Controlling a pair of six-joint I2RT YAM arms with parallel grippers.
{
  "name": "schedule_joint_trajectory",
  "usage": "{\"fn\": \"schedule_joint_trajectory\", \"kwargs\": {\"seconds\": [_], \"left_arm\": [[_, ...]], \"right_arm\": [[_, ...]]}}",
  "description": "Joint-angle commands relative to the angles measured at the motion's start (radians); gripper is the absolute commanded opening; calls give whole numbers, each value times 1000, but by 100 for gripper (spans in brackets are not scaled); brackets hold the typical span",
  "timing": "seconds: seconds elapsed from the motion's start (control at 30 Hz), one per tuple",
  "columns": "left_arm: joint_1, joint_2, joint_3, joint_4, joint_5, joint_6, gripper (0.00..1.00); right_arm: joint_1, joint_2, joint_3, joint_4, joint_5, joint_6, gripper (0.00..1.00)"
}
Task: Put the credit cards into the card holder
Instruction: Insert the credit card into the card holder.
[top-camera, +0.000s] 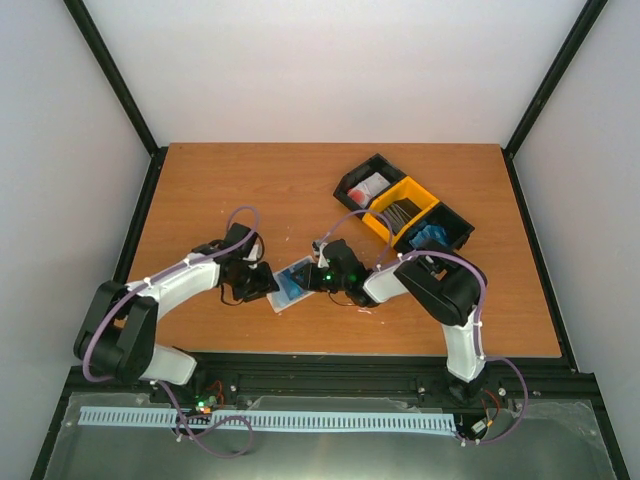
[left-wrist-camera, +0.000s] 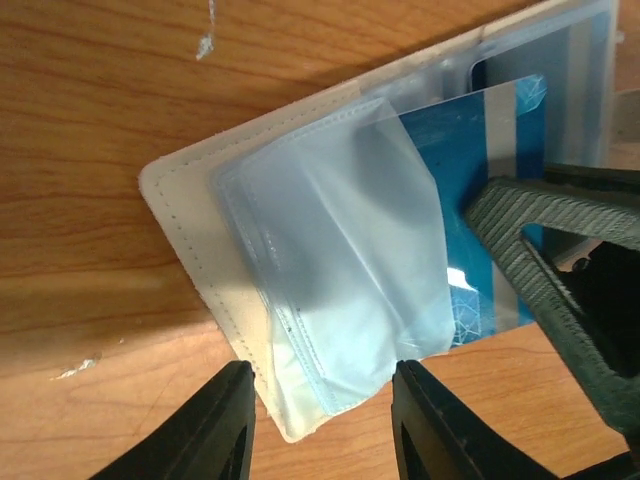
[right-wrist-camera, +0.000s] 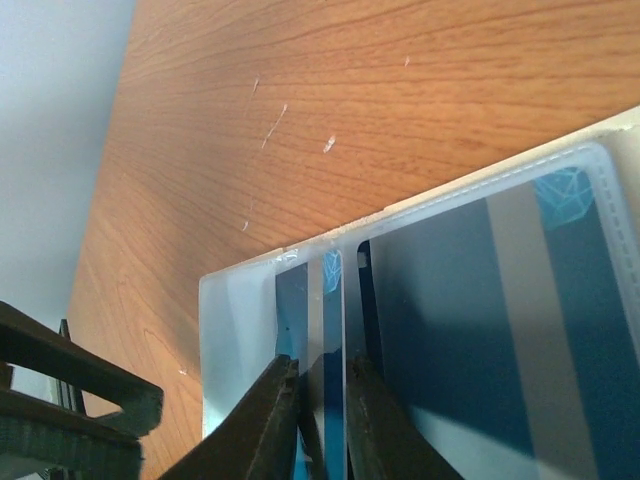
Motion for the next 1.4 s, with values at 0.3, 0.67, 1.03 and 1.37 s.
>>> {"fn": "schedule_joint_trajectory", "kwargs": {"seconds": [0.3, 0.67, 1.03, 1.37], "left_arm": [[-6, -94, -14, -47, -118, -91, 53], [-6, -36, -28, 58, -25, -70, 50], [-6, -15, -22, 101, 4, -49, 50], [-6, 24, -22, 113, 22, -50, 38]], "right_arm": [[15, -87, 84, -324, 94, -143, 35], [28, -124, 114, -425, 137, -187, 46], [27, -153, 178, -587, 206, -195, 56], [28, -132, 225, -697, 261, -195, 50]]}}
